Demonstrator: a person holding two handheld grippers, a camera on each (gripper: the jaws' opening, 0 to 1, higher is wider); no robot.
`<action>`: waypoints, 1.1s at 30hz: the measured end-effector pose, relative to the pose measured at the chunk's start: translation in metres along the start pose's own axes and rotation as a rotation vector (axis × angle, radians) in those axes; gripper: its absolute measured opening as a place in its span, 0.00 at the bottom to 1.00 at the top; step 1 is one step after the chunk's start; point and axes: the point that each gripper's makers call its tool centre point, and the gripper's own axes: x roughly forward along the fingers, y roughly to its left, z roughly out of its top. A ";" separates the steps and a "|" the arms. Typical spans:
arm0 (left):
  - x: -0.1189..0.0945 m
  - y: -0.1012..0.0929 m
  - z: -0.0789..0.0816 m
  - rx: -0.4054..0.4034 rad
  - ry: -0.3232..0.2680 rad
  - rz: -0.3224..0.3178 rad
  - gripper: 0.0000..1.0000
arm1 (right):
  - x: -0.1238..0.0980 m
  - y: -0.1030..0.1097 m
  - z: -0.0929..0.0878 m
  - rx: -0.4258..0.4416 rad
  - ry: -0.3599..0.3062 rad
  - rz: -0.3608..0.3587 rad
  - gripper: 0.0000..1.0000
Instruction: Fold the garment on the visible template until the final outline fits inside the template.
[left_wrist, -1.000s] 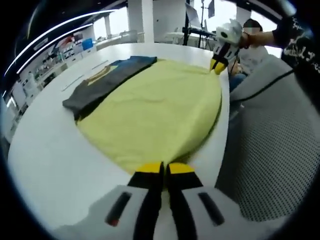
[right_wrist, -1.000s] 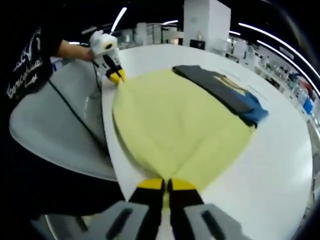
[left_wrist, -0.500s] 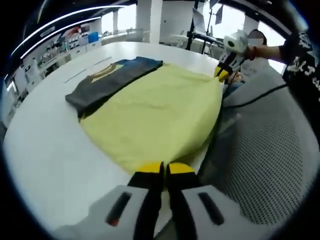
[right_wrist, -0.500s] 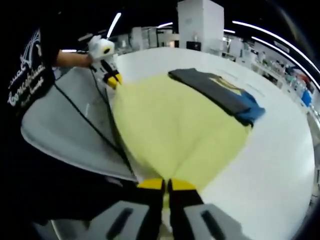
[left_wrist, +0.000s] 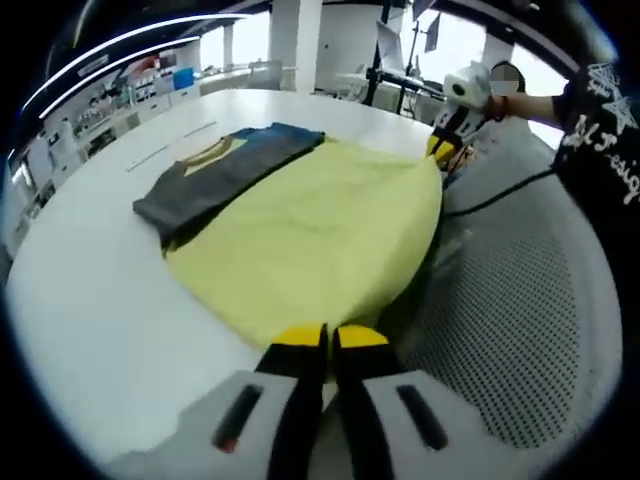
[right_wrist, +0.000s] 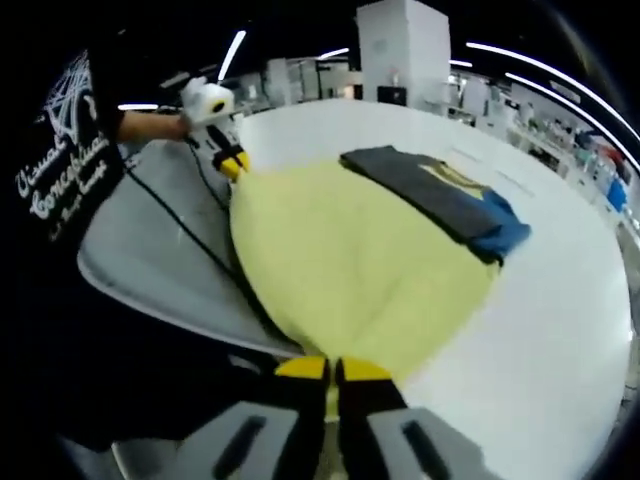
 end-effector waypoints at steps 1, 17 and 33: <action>0.000 -0.002 0.000 0.000 0.003 -0.007 0.00 | 0.000 0.001 -0.001 0.003 0.001 0.005 0.00; -0.015 -0.006 0.017 0.005 0.002 -0.012 0.00 | -0.019 -0.015 0.016 -0.062 -0.027 -0.084 0.00; -0.032 0.033 0.064 0.056 -0.016 0.144 0.00 | -0.040 -0.057 0.070 -0.144 -0.121 -0.242 0.00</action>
